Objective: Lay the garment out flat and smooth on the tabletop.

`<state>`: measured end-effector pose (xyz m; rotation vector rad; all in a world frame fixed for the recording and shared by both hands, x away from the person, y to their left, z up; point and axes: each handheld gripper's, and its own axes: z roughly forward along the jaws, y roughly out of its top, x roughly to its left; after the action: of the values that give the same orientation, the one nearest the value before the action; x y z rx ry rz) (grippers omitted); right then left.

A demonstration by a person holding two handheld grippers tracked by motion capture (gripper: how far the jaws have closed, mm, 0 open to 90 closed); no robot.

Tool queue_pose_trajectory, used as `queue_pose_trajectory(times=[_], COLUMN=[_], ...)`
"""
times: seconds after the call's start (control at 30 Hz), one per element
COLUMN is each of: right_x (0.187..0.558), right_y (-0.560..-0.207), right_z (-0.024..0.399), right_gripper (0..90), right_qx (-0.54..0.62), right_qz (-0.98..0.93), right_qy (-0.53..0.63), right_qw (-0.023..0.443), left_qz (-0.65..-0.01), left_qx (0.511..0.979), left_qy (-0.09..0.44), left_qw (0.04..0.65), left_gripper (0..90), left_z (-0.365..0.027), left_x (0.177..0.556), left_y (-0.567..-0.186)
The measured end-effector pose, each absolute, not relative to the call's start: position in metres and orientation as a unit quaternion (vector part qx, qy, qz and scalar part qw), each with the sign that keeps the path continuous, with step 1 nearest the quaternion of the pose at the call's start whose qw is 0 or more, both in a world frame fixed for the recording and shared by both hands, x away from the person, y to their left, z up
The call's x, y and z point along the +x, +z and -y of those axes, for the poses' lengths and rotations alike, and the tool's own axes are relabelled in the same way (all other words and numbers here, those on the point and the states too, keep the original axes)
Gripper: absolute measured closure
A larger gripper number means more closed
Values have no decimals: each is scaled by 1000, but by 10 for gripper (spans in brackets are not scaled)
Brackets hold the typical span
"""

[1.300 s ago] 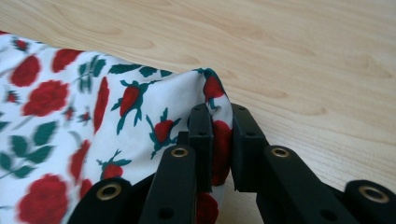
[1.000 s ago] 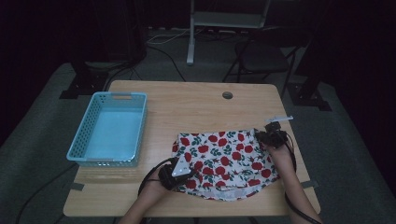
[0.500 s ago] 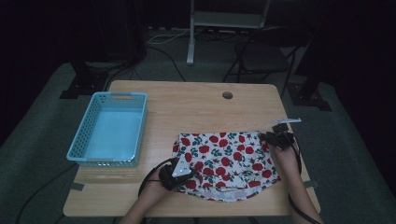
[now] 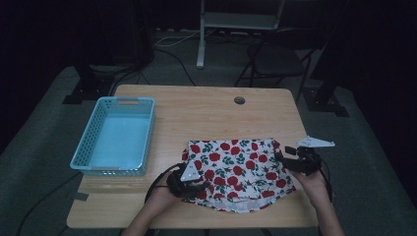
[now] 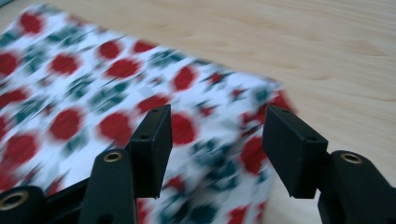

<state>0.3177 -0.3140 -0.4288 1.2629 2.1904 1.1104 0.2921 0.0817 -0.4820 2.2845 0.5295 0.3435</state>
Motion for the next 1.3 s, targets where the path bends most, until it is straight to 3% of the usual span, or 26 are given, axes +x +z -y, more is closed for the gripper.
queue_pose_trajectory(times=[0.3,0.5,0.73,0.8,0.97,1.1,1.3], right_x=[275,272,277,280,289,292,291], right_y=[-441,-452,-463,-464,-467,-466,-451], right_z=[297,289,277,272,268,268,270], right_gripper=[404,392,402,450,597,858,876], right_qx=[364,322,288,274,267,270,266], right_qz=[-833,-863,-888,-895,-901,-904,-891], right_qy=[392,362,331,321,318,313,350], right_qw=[143,146,140,145,122,109,110], left_qz=[-200,-195,-176,-171,-177,-176,-178], left_qx=[897,899,906,907,903,905,898], left_qy=[132,140,127,122,101,105,129], left_qw=[373,366,363,366,378,373,380], left_gripper=[458,459,658,711,740,837,889], left_z=[-82,-81,-80,-79,-81,-80,-78], left_x=[295,294,294,294,298,298,299], left_y=[-481,-480,-478,-478,-480,-479,-466])
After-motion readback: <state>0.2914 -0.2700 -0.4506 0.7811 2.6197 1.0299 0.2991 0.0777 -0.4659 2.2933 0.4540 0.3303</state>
